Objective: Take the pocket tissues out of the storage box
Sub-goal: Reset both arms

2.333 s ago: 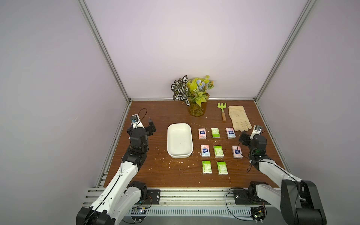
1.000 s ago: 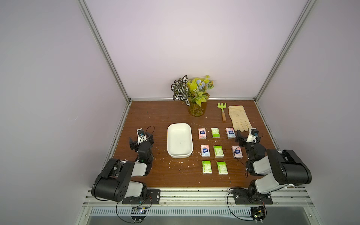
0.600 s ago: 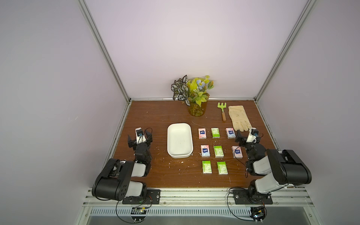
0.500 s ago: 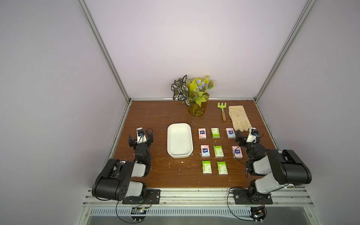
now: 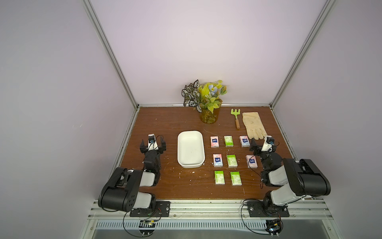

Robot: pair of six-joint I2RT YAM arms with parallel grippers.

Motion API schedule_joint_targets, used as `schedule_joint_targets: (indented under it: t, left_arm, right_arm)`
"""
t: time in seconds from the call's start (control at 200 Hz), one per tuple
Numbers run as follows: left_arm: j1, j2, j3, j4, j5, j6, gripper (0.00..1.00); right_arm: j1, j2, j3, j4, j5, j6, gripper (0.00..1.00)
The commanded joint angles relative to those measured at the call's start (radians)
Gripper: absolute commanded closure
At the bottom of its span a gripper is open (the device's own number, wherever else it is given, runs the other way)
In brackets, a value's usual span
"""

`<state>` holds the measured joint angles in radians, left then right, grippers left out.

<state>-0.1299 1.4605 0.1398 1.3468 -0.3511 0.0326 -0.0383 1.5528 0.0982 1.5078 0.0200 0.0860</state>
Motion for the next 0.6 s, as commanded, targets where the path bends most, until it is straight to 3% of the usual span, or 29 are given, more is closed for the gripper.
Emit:
schedule_joint_targets:
  t: [0.0,0.075,0.205,0.596]
  left_arm:
    - [0.017,0.078,-0.027,0.144,0.059,-0.010,0.01]
    - [0.023,0.124,-0.047,0.246,0.066,-0.004,0.01]
    - [0.047,0.106,0.041,0.047,0.035,-0.052,0.01]
    - [0.059,0.101,0.041,0.043,-0.003,-0.081,0.01]
  right_arm:
    - [-0.005,-0.003,-0.002,0.049,-0.010,0.000,0.01]
    - [-0.005,-0.003,-0.002,0.049,-0.010,0.000,0.01]
    - [-0.005,-0.002,-0.002,0.048,-0.011,0.000,0.01]
    - [-0.005,-0.002,-0.002,0.049,-0.011,0.000,0.01]
